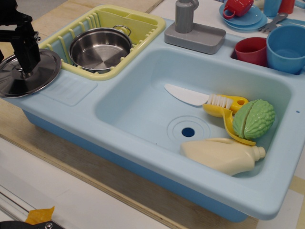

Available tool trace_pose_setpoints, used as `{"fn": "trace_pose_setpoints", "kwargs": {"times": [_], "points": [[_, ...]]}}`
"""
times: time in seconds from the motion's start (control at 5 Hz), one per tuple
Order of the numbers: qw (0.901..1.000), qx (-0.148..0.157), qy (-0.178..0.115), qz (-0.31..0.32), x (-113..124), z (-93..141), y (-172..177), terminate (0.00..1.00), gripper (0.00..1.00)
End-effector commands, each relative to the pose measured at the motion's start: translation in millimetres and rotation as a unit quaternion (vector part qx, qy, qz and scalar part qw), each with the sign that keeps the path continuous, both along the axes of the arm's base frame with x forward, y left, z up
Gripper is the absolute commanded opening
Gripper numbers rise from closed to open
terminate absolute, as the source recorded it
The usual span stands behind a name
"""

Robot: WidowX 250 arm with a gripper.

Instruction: Put lid on pot or pan

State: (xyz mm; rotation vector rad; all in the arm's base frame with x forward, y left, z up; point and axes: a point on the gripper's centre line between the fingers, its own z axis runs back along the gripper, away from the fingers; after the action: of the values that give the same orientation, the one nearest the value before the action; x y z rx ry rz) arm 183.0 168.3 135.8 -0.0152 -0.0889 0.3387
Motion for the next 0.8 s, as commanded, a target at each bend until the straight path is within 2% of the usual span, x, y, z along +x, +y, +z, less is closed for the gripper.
{"fn": "trace_pose_setpoints", "kwargs": {"times": [0.0,0.2,0.4,0.6], "points": [[0.9999,0.002,-0.009,0.006,0.0,-5.2,9.5,0.0,1.0],[0.9999,-0.003,-0.011,0.008,0.0,-10.8,11.1,0.0,1.0],[0.9999,-0.005,-0.013,0.01,1.8,-14.9,11.3,0.0,0.0],[0.9998,-0.005,-0.015,0.01,1.7,-15.9,10.5,0.0,0.0]]}}
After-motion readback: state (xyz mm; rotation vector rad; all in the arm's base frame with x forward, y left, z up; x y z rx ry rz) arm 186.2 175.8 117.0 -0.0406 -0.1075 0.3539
